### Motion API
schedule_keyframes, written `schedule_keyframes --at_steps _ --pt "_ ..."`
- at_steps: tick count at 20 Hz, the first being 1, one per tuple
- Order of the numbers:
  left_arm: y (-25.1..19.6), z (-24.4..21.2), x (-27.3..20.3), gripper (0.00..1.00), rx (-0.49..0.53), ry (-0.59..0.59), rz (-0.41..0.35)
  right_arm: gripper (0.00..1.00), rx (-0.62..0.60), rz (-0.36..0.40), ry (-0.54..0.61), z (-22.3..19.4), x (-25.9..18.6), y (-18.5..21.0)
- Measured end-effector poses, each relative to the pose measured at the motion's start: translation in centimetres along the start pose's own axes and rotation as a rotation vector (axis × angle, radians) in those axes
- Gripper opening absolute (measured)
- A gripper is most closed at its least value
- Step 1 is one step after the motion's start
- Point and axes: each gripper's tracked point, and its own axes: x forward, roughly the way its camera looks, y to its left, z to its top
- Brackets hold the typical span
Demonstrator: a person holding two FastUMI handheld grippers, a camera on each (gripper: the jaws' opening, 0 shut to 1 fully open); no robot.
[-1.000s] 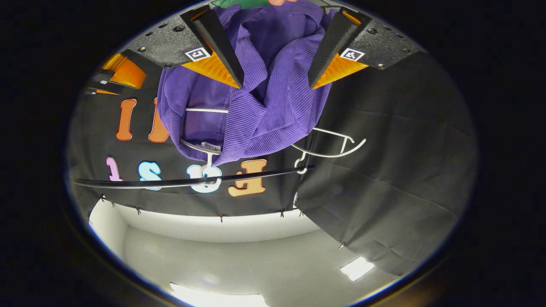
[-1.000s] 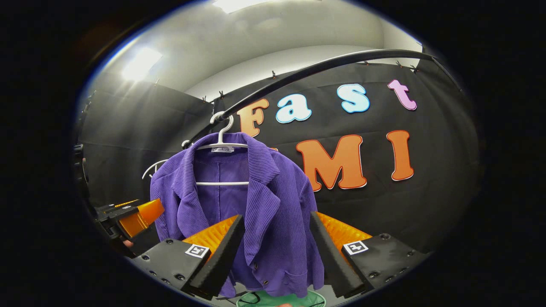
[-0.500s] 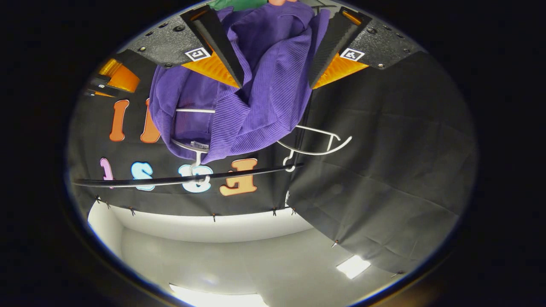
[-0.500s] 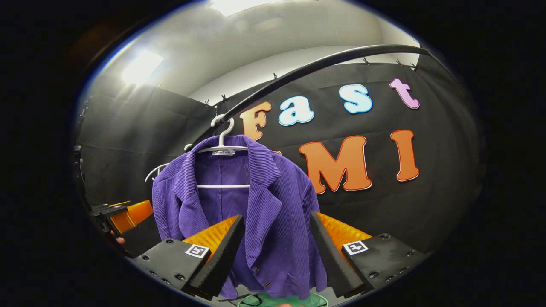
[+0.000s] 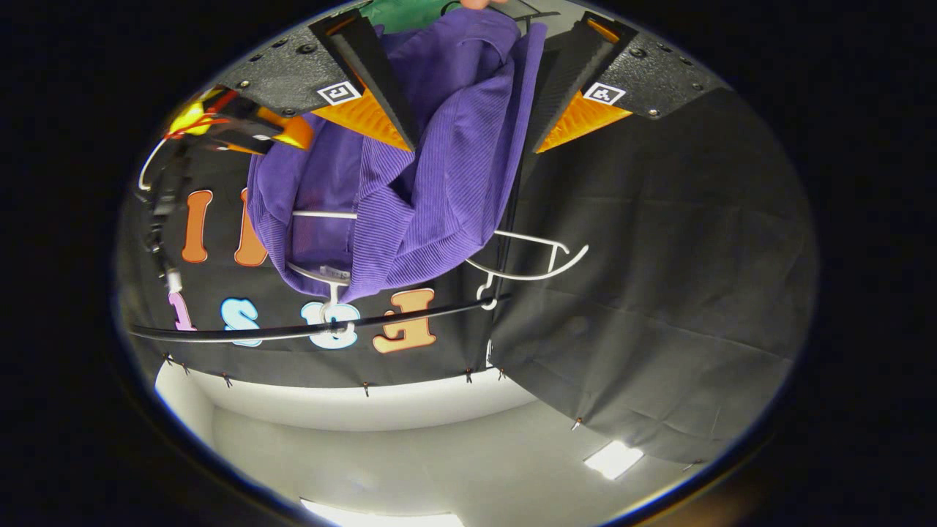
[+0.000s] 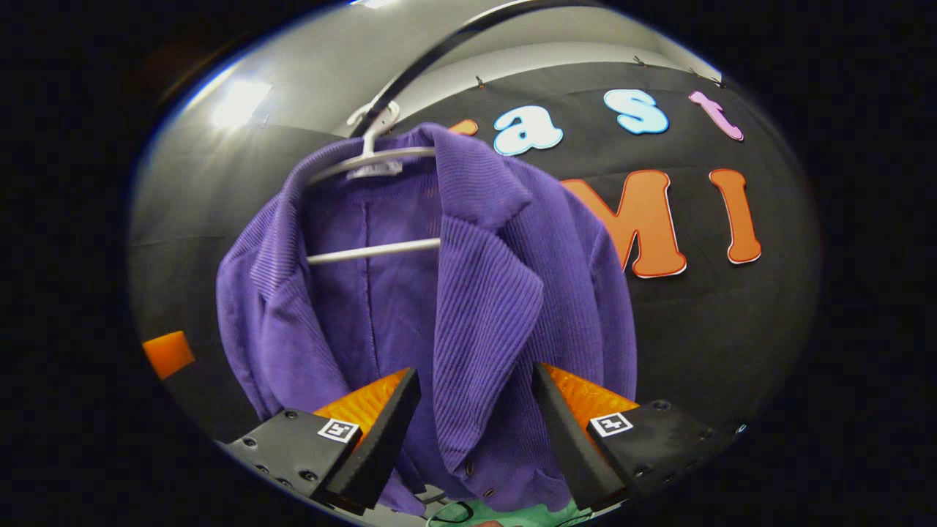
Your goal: Grasp the clothes on the hanger with both hands and then place them into the laundry hamper below.
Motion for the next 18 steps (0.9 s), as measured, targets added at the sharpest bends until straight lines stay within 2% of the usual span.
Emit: schedule_keyframes --at_steps 2,3,4,5,7,8,9,10,11,13,14,16,18 --pt "-0.6 -1.1 -0.4 0.92 -0.017 0.032 -0.017 0.99 0.016 -0.051 0.023 -1.0 2.1 -1.5" --pt "-0.8 -1.6 -0.6 0.95 -0.019 0.041 -0.020 0.99 0.038 -0.033 0.033 -1.3 2.8 -1.7" --pt "-0.9 -2.0 -0.8 0.95 -0.022 0.046 -0.025 0.78 0.050 -0.032 0.040 -1.4 2.8 -2.6" --pt "-1.2 -2.3 -0.8 0.92 -0.026 0.049 -0.030 0.56 0.048 -0.046 0.045 -1.3 2.5 -3.7" --pt "-2.0 -3.0 -0.4 0.92 -0.046 0.055 -0.046 0.14 0.044 -0.024 0.034 -0.2 0.8 -4.8" --pt "-2.8 -3.3 0.2 0.95 -0.060 0.059 -0.064 0.02 0.036 -0.032 0.016 0.5 -0.2 -5.5" --pt "-4.0 -3.7 0.9 0.95 -0.075 0.065 -0.089 0.08 0.028 -0.035 -0.009 1.4 -1.5 -6.1" --pt "-5.4 -4.3 1.9 0.95 -0.086 0.075 -0.121 0.08 0.018 -0.044 -0.037 2.5 -2.9 -6.6" --pt "-7.1 -4.9 2.8 0.92 -0.095 0.089 -0.156 0.08 0.010 -0.053 -0.072 3.8 -4.4 -7.1" --pt "-10.2 -6.1 4.5 0.95 -0.110 0.108 -0.217 0.08 -0.003 -0.057 -0.145 6.3 -7.2 -7.9" --pt "-11.2 -6.7 5.2 0.95 -0.114 0.112 -0.221 0.08 -0.004 -0.059 -0.181 7.4 -8.0 -8.3" --pt "-11.1 -7.7 6.8 0.92 -0.097 0.088 -0.125 0.08 0.005 -0.056 -0.223 8.8 -9.4 -9.0" --pt "-8.9 -8.7 9.4 0.91 -0.033 0.017 0.041 0.08 0.012 -0.053 -0.272 10.5 -11.0 -9.5"
